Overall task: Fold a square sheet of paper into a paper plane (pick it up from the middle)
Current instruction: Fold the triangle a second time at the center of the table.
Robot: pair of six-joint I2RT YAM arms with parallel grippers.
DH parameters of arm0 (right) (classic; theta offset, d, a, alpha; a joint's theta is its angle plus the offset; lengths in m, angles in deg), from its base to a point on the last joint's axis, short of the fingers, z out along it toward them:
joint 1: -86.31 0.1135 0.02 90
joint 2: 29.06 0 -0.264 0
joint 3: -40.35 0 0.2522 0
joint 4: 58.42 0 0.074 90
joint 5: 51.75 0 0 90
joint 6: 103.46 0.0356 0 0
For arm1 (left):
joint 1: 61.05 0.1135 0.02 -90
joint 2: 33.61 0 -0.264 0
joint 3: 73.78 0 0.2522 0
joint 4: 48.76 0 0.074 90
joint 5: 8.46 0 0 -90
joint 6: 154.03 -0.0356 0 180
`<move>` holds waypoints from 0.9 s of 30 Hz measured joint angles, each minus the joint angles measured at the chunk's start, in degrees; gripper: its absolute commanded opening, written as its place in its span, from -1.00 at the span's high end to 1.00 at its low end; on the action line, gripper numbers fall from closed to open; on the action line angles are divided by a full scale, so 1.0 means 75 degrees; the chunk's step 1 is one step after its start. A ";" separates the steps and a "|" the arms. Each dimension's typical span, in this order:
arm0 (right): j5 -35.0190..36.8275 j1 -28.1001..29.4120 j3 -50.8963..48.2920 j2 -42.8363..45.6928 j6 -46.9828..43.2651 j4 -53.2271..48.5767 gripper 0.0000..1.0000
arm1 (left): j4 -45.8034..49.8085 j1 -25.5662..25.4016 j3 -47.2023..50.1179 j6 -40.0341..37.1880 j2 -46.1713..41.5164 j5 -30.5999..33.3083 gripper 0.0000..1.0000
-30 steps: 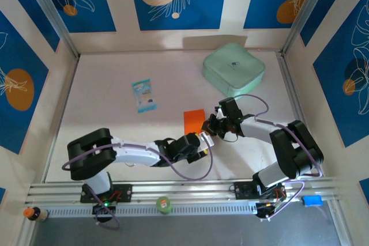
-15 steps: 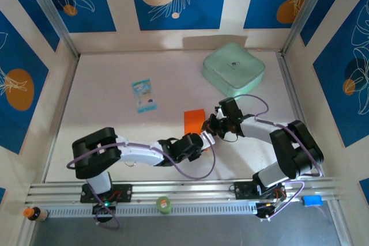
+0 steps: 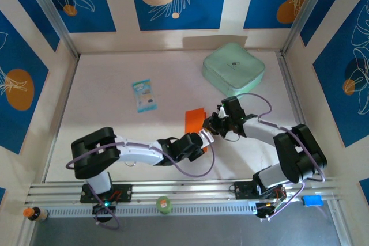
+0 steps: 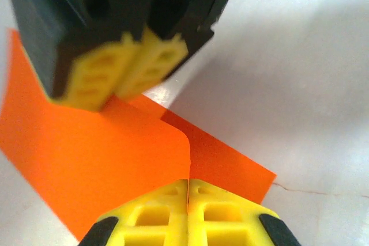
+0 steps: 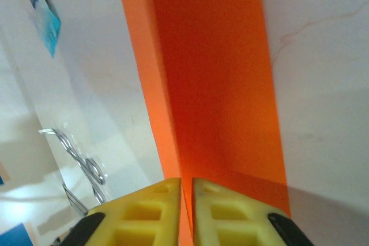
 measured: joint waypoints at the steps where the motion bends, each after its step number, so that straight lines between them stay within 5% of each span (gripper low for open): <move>1: 0.0017 -0.0058 -0.0041 0.0114 -0.0026 -0.0003 0.47 | 0.0017 0.0067 0.0000 0.0146 -0.0047 -0.0189 1.00; 7: 0.0076 -0.0440 -0.0501 0.1049 -0.0160 -0.0178 0.38 | -0.0271 0.1180 0.0052 0.1495 -0.0309 -0.2264 1.00; 13: 0.0076 -0.0379 -0.1032 0.1687 -0.0128 -0.0163 0.88 | -0.0580 0.1766 0.0087 0.2559 -0.0210 -0.3824 1.00; 15: 0.0099 -0.0154 -0.1195 0.1699 -0.0044 -0.0108 1.00 | -0.0603 0.1769 0.0087 0.2769 -0.0131 -0.4097 1.00; 27: 0.0828 0.1052 -0.1699 0.1393 0.0603 0.0659 1.00 | -0.0597 0.1874 0.0192 0.3366 -0.0058 -0.4339 1.00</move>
